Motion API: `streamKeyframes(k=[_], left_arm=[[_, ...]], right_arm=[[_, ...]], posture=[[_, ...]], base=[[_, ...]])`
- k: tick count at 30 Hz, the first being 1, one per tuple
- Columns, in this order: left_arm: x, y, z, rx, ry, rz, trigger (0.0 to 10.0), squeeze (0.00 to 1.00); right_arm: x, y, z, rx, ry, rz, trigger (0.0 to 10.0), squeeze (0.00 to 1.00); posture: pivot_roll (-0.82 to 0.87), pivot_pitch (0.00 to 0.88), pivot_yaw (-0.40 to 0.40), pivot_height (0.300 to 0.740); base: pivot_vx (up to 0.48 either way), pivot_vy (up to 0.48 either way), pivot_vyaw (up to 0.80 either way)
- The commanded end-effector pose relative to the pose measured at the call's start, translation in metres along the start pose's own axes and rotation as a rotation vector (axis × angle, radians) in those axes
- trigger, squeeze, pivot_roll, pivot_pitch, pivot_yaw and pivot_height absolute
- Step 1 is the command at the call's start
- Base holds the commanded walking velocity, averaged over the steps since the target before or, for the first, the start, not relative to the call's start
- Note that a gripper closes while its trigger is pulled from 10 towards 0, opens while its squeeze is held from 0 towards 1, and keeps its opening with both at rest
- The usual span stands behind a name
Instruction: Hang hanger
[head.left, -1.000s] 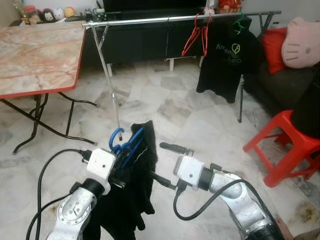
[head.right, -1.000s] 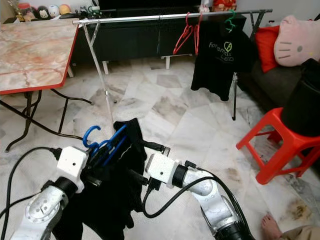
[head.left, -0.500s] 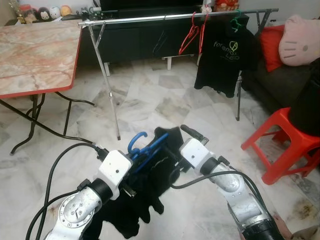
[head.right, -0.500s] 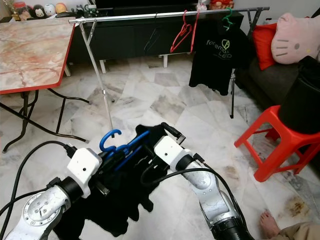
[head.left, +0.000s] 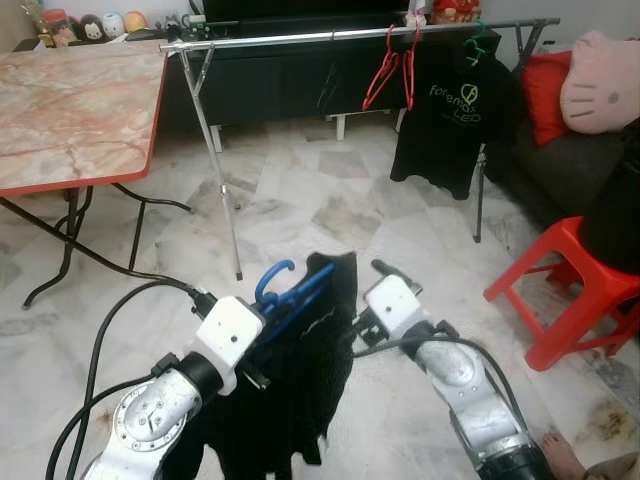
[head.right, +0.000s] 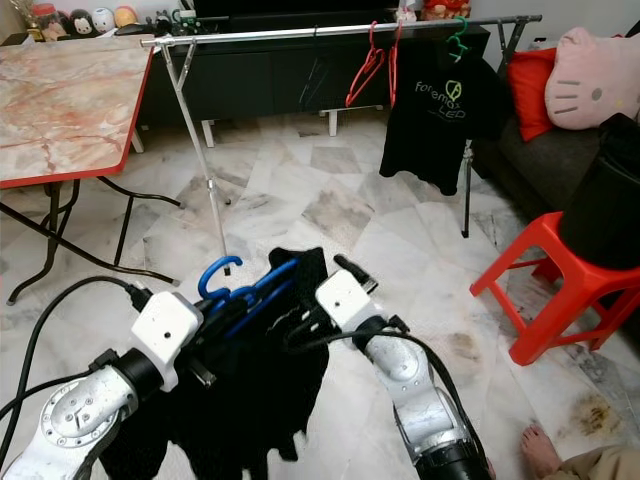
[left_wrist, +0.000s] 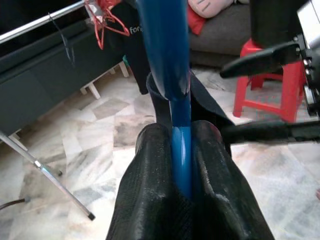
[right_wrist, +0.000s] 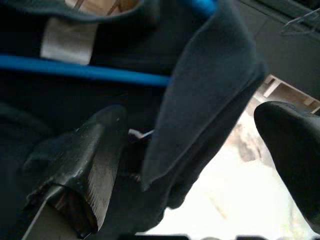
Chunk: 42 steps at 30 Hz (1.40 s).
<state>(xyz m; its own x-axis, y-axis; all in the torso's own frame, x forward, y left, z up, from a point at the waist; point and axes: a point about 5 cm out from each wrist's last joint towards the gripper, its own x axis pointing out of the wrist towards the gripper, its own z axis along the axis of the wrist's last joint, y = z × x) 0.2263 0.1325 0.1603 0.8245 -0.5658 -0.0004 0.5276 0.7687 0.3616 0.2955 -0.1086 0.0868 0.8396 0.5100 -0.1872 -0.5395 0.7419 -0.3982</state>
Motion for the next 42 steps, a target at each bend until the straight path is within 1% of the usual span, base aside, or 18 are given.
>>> streamKeyframes(k=[1,2,4,9,16,25,29,30,31,33,34,36,37,38,40,41,42], left_arm=[[0.001,-0.003,0.015,0.007,-0.058,-0.022,10.0,0.0],[0.001,-0.003,0.015,0.007,-0.058,-0.022,10.0,0.0],[0.001,-0.006,0.016,0.007,-0.061,-0.039,10.0,0.0],[0.001,-0.007,0.018,0.002,-0.067,-0.049,10.0,0.0],[0.003,-0.013,0.025,-0.016,-0.089,-0.103,10.0,0.0],[0.004,-0.018,0.03,-0.015,-0.104,-0.132,10.0,0.0],[0.004,-0.018,0.03,-0.018,-0.102,-0.136,10.0,0.0],[0.004,-0.018,0.03,-0.018,-0.102,-0.136,10.0,0.0],[0.004,-0.018,0.03,-0.018,-0.101,-0.137,10.0,0.0],[0.004,-0.018,0.031,-0.018,-0.106,-0.138,10.0,0.0],[0.004,-0.018,0.031,-0.018,-0.106,-0.138,10.0,0.0],[0.005,-0.019,0.032,-0.018,-0.11,-0.14,10.0,0.0],[0.005,-0.019,0.031,-0.018,-0.108,-0.141,10.0,0.0],[0.005,-0.02,0.031,-0.015,-0.105,-0.143,10.0,0.0],[0.005,-0.02,0.03,-0.013,-0.104,-0.145,10.0,0.0],[0.005,-0.021,0.03,-0.011,-0.104,-0.146,10.0,0.0],[0.005,-0.021,0.03,-0.011,-0.104,-0.146,10.0,0.0]], right_arm=[[0.001,0.0,0.001,-0.021,0.003,0.006,10.0,0.0],[0.001,0.0,0.001,-0.021,0.003,0.006,10.0,0.0],[0.001,-0.005,0.002,-0.021,-0.004,-0.013,10.0,0.0],[0.001,-0.009,0.004,-0.033,-0.007,-0.043,10.0,0.0],[0.006,-0.011,0.002,-0.028,0.0,-0.06,10.0,0.0],[0.009,-0.015,0.005,-0.027,-0.005,-0.102,10.0,0.0],[0.008,-0.019,0.001,-0.041,0.019,-0.14,10.0,0.0],[0.008,-0.021,0.0,-0.036,0.028,-0.161,2.4,0.0],[0.008,-0.023,-0.002,-0.031,0.033,-0.175,2.4,0.0],[0.007,-0.029,-0.004,-0.031,0.05,-0.226,0.0,0.0],[0.007,-0.029,-0.004,-0.031,0.05,-0.226,0.0,0.0],[0.007,-0.034,-0.003,-0.038,0.048,-0.264,0.1,0.0],[0.007,-0.035,-0.002,-0.024,0.043,-0.272,1.3,0.0],[0.007,-0.035,-0.001,-0.024,0.038,-0.268,2.8,0.0],[0.008,-0.035,-0.001,-0.03,0.036,-0.267,2.8,0.0],[0.009,-0.034,0.0,-0.027,0.031,-0.269,4.7,0.0],[0.009,-0.034,0.0,-0.028,0.029,-0.27,4.7,0.0]], posture=[[-0.01,0.075,-0.007,0.74],[-0.01,0.075,-0.007,0.74],[-0.01,0.075,-0.006,0.74],[-0.01,0.077,-0.009,0.74],[-0.01,0.079,-0.008,0.74],[-0.01,0.079,-0.011,0.74],[-0.01,0.079,-0.011,0.74],[-0.01,0.079,-0.011,0.74],[-0.01,0.079,-0.011,0.74],[-0.01,0.079,-0.011,0.74],[-0.01,0.079,-0.011,0.74],[-0.01,0.08,-0.011,0.74],[-0.01,0.08,-0.011,0.74],[-0.01,0.08,-0.011,0.74],[-0.01,0.08,-0.011,0.74],[-0.01,0.08,-0.011,0.74],[-0.01,0.08,-0.011,0.74]], base=[[0.0,0.0,0.0],[0.0,0.0,0.0],[0.0,0.0,0.0],[0.0,0.0,0.0],[0.0,0.0,0.0],[0.0,0.0,0.0],[0.0,0.0,0.0],[0.0,0.0,0.0],[0.0,0.0,0.0],[0.0,0.0,0.0],[0.0,0.0,0.0],[0.0,0.0,0.0],[0.0,0.0,0.0],[0.0,0.0,0.0],[0.0,0.0,0.0],[0.0,0.0,0.0],[0.0,0.0,0.0]])
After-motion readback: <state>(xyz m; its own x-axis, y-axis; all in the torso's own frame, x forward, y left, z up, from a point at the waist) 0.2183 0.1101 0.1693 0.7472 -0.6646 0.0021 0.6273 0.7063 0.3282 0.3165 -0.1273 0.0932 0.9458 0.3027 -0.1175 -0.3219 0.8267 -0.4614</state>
